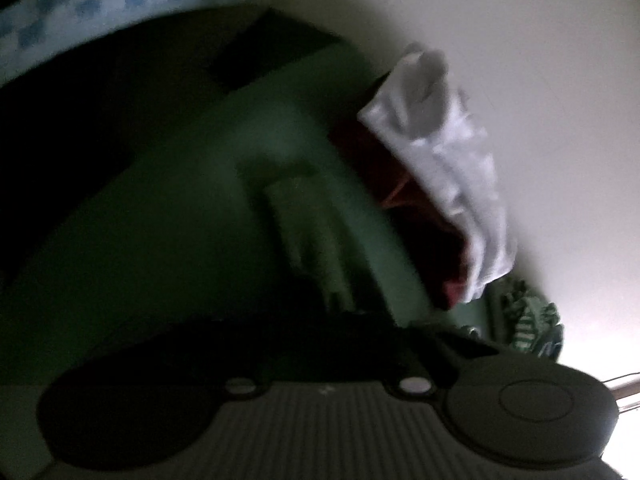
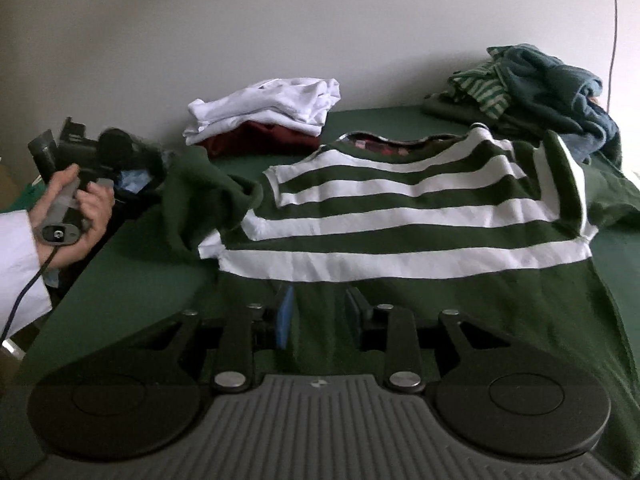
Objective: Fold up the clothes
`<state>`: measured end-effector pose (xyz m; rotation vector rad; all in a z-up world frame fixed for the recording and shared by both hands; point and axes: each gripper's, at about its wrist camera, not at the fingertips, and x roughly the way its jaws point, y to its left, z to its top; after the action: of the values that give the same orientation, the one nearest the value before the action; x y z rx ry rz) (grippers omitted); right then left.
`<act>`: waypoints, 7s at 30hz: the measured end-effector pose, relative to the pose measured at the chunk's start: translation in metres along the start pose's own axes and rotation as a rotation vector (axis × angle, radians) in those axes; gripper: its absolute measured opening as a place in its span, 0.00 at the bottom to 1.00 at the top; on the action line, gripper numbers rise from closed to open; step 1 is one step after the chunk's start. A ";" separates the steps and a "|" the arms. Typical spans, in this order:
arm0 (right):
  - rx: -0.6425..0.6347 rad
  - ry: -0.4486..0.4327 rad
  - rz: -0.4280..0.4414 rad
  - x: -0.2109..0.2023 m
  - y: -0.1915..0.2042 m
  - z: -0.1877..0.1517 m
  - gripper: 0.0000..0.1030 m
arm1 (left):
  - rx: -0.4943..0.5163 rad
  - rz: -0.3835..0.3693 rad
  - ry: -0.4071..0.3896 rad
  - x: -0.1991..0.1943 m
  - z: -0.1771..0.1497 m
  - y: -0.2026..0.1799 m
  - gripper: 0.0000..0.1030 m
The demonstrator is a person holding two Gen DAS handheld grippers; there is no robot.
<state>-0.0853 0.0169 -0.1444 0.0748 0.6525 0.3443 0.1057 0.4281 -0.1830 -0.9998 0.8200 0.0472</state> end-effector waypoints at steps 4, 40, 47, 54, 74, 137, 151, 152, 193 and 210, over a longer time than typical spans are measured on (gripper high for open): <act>0.002 -0.032 0.005 -0.008 -0.002 0.004 0.30 | 0.071 -0.033 -0.027 -0.013 -0.010 -0.015 0.00; 0.447 0.174 0.426 0.103 -0.108 0.062 0.49 | 0.747 -0.007 0.026 0.000 -0.261 -0.149 0.00; 0.413 0.195 0.462 0.117 -0.105 0.067 0.06 | 0.774 0.025 0.020 -0.006 -0.265 -0.152 0.00; 0.306 -0.070 0.472 0.061 -0.115 0.111 0.06 | 0.845 -0.005 0.046 -0.049 -0.285 -0.145 0.01; 0.325 -0.434 0.097 -0.029 -0.247 0.163 0.06 | 0.782 0.177 0.029 -0.055 -0.316 -0.112 0.01; 0.151 -0.205 -0.038 0.009 -0.290 0.142 0.06 | 0.763 0.035 0.204 -0.223 -0.396 -0.095 0.00; 0.143 -0.144 -0.028 0.020 -0.294 0.128 0.06 | 0.642 0.236 0.181 -0.217 -0.412 -0.037 0.45; 0.148 -0.141 -0.026 0.021 -0.293 0.127 0.06 | 0.634 0.225 0.191 -0.211 -0.414 -0.035 0.56; 0.153 -0.194 -0.192 0.019 -0.317 0.129 0.05 | 1.157 -0.036 0.640 -0.138 -0.460 -0.100 0.00; 0.185 -0.171 -0.288 0.028 -0.338 0.109 0.05 | 1.081 -0.046 0.565 -0.105 -0.422 -0.123 0.11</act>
<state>0.0999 -0.2873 -0.1336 0.1824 0.5155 -0.0009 -0.1687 0.0715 -0.1430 0.0203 1.1326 -0.6820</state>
